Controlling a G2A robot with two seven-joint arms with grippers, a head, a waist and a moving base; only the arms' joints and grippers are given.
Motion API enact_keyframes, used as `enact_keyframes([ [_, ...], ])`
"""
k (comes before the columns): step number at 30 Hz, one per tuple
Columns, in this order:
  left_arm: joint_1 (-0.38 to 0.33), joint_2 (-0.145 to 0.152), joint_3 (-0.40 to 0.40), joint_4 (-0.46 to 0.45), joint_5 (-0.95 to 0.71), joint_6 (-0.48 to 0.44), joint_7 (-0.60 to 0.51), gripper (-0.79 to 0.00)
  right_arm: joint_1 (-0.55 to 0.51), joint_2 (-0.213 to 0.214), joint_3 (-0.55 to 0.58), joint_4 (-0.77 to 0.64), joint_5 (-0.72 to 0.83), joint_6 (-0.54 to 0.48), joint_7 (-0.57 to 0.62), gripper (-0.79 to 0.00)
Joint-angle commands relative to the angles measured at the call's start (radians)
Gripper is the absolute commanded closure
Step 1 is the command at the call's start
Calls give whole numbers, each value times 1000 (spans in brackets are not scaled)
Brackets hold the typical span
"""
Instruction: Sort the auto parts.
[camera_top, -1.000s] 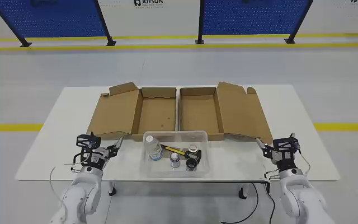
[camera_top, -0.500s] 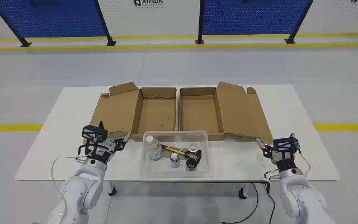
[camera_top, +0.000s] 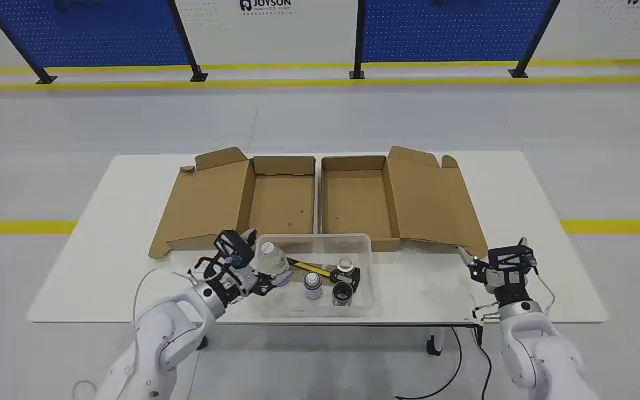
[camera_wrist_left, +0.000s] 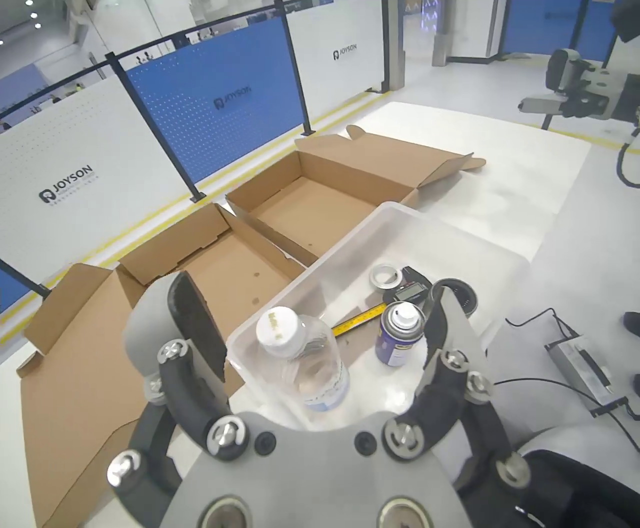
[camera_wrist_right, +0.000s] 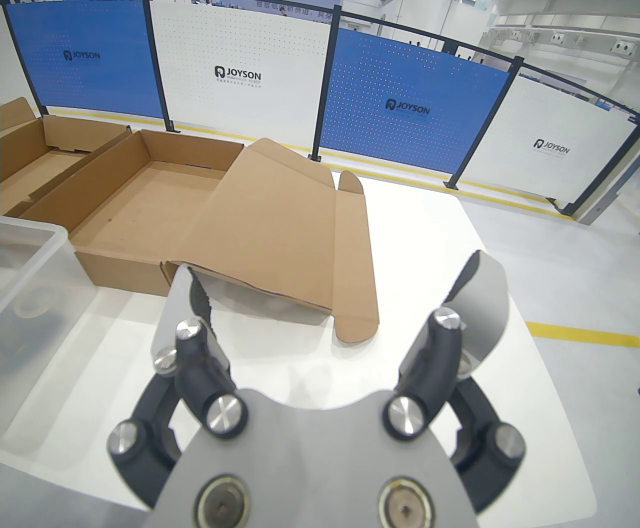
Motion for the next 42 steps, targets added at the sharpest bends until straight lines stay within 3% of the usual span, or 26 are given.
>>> enact_keyframes([
  [1, -17, -2, 19, 22, 22, 29, -9, -785, 0, 0, 0, 0, 0, 0, 0, -785],
  [7, -64, -9, 58, 82, 34, 98, -6, -785, 0, 0, 0, 0, 0, 0, 0, -785],
  [23, -164, -20, 135, 235, 5, 97, -68, -785, 0, 0, 0, 0, 0, 0, 0, -785],
  [42, -175, -20, 153, 297, -61, 69, -70, -776, 0, 0, 0, 0, 0, 0, 0, -785],
])
